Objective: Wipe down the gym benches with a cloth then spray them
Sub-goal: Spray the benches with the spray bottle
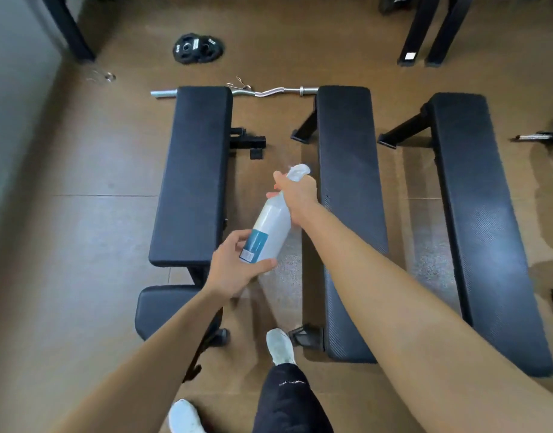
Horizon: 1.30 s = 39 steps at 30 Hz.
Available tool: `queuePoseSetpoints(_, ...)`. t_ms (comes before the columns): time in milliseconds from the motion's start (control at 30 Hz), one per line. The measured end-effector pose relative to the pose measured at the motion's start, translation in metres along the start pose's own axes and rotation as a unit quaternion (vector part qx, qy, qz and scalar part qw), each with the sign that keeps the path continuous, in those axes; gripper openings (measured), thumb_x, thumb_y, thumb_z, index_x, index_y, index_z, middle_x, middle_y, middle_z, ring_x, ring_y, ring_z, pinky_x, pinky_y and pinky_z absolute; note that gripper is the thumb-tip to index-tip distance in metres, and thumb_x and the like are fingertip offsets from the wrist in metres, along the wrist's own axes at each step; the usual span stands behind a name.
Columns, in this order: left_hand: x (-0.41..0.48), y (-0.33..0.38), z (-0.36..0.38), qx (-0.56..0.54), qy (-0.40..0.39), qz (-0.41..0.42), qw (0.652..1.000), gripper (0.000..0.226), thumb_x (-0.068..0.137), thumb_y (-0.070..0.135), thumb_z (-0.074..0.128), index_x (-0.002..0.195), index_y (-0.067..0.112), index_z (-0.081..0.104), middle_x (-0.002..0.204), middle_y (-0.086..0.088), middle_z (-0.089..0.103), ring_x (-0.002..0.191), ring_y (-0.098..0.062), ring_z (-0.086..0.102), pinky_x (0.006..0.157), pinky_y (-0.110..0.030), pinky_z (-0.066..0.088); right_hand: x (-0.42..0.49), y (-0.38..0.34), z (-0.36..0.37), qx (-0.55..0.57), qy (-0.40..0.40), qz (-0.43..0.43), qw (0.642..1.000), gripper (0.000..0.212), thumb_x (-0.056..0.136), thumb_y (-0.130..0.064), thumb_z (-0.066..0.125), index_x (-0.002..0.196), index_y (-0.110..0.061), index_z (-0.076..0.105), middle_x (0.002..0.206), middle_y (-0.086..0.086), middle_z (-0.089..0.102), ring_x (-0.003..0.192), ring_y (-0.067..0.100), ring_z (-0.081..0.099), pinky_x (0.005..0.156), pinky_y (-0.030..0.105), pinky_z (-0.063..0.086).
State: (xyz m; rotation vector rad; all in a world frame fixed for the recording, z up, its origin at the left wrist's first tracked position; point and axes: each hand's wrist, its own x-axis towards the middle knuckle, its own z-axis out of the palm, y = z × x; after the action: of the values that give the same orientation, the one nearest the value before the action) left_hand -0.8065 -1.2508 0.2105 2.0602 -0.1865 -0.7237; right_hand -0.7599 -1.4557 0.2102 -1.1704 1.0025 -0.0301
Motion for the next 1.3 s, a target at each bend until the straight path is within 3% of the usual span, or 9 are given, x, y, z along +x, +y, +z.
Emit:
queuePoseSetpoints(100, -0.009, -0.017, -0.043, -0.004, 0.035, -0.008, 0.999, 0.065, 0.065, 0.031, 0.097, 0.118, 0.03, 0.059, 0.105, 0.014, 0.066, 0.089, 0.008, 0.062, 0.077, -0.015, 0.049, -0.006, 0.005, 0.058, -0.034, -0.039, 0.001, 0.999, 0.02, 0.094, -0.023, 0.07, 0.099, -0.01, 0.055, 0.084, 0.006, 0.065, 0.053, 0.015, 0.071, 0.047, 0.025, 0.056)
queuePoseSetpoints(267, -0.032, -0.055, -0.101, -0.047, 0.064, -0.02, 0.997, 0.064, 0.069, 0.024, 0.095, 0.122, 0.02, 0.059, 0.107, 0.007, 0.066, 0.087, -0.002, 0.064, 0.065, -0.007, 0.049, -0.03, 0.025, 0.146, -0.07, -0.102, 0.003, 0.992, 0.031, 0.088, -0.022, 0.078, 0.104, -0.01, 0.055, 0.11, 0.015, 0.067, 0.071, 0.031, 0.076, 0.079, 0.053, 0.062)
queuePoseSetpoints(467, -0.046, -0.12, -0.183, -0.061, 0.041, -0.008, 0.997, 0.067, 0.066, 0.029, 0.097, 0.122, 0.019, 0.062, 0.102, 0.007, 0.066, 0.085, -0.005, 0.064, 0.064, -0.011, 0.05, -0.071, 0.059, 0.226, -0.089, -0.011, 0.017, 0.996, 0.024, 0.091, -0.024, 0.074, 0.093, -0.011, 0.054, 0.083, 0.009, 0.068, 0.059, 0.021, 0.073, 0.067, 0.04, 0.063)
queuePoseSetpoints(667, -0.068, -0.167, -0.254, -0.071, -0.015, 0.018, 0.997, 0.081, 0.051, 0.058, 0.091, 0.119, 0.022, 0.064, 0.101, 0.008, 0.067, 0.088, -0.008, 0.064, 0.069, -0.018, 0.052, -0.123, 0.087, 0.285, -0.086, 0.016, 0.016, 0.996, 0.034, 0.089, -0.02, 0.076, 0.116, -0.009, 0.057, 0.109, 0.009, 0.068, 0.063, 0.022, 0.074, 0.058, 0.034, 0.061)
queuePoseSetpoints(833, -0.083, -0.193, -0.303, -0.048, -0.051, 0.038, 0.997, 0.068, 0.063, 0.043, 0.096, 0.119, 0.025, 0.061, 0.101, 0.012, 0.064, 0.091, -0.009, 0.063, 0.068, -0.013, 0.047, -0.158, 0.102, 0.324, -0.091, 0.08, 0.017, 0.992, 0.029, 0.091, -0.022, 0.074, 0.109, -0.006, 0.059, 0.088, 0.009, 0.07, 0.059, 0.02, 0.073, 0.06, 0.035, 0.062)
queuePoseSetpoints(967, -0.094, -0.202, -0.325, -0.074, -0.07, 0.033, 0.994, 0.071, 0.062, 0.046, 0.096, 0.119, 0.025, 0.059, 0.105, 0.011, 0.064, 0.094, -0.009, 0.063, 0.068, -0.013, 0.049, -0.174, 0.108, 0.344, -0.091, 0.057, 0.004, 0.994, 0.033, 0.089, -0.02, 0.077, 0.115, -0.009, 0.059, 0.105, 0.01, 0.07, 0.066, 0.025, 0.076, 0.063, 0.038, 0.062)
queuePoseSetpoints(1067, -0.101, -0.204, -0.331, -0.076, -0.075, 0.039, 0.994, 0.077, 0.054, 0.057, 0.091, 0.117, 0.029, 0.058, 0.105, 0.011, 0.066, 0.095, -0.008, 0.064, 0.074, -0.022, 0.054, -0.182, 0.108, 0.346, -0.1, 0.069, 0.0, 0.993, 0.036, 0.09, -0.022, 0.076, 0.119, -0.009, 0.06, 0.1, 0.008, 0.071, 0.065, 0.022, 0.076, 0.061, 0.034, 0.061)
queuePoseSetpoints(1200, -0.104, -0.204, -0.332, -0.067, -0.073, 0.042, 0.994, 0.068, 0.06, 0.048, 0.095, 0.115, 0.034, 0.057, 0.105, 0.015, 0.064, 0.096, -0.005, 0.063, 0.08, -0.027, 0.057, -0.184, 0.108, 0.343, -0.11, 0.096, 0.02, 0.989, 0.028, 0.092, -0.027, 0.073, 0.11, -0.013, 0.059, 0.091, 0.005, 0.071, 0.062, 0.016, 0.074, 0.054, 0.028, 0.057)
queuePoseSetpoints(1300, -0.101, -0.203, -0.331, -0.057, -0.063, 0.038, 0.996, 0.065, 0.059, 0.049, 0.095, 0.111, 0.034, 0.059, 0.103, 0.012, 0.064, 0.094, -0.008, 0.063, 0.08, -0.03, 0.057, -0.176, 0.111, 0.343, -0.094, 0.067, 0.013, 0.993, 0.032, 0.09, -0.026, 0.076, 0.114, -0.013, 0.06, 0.101, 0.007, 0.072, 0.064, 0.02, 0.076, 0.062, 0.035, 0.061)
